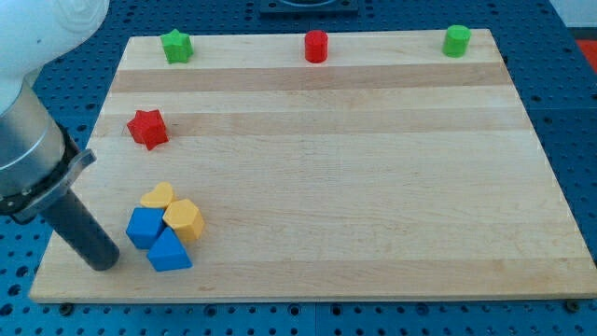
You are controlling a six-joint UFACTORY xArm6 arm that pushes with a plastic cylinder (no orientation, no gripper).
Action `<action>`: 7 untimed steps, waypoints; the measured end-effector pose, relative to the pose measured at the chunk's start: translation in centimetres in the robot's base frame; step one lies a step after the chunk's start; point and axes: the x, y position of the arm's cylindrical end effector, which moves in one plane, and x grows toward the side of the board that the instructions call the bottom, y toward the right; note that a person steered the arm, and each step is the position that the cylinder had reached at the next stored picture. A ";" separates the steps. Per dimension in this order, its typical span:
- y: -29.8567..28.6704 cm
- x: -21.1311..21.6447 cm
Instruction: Push the yellow hexagon diagonally below the green circle
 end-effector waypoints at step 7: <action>16.4 -9.5</action>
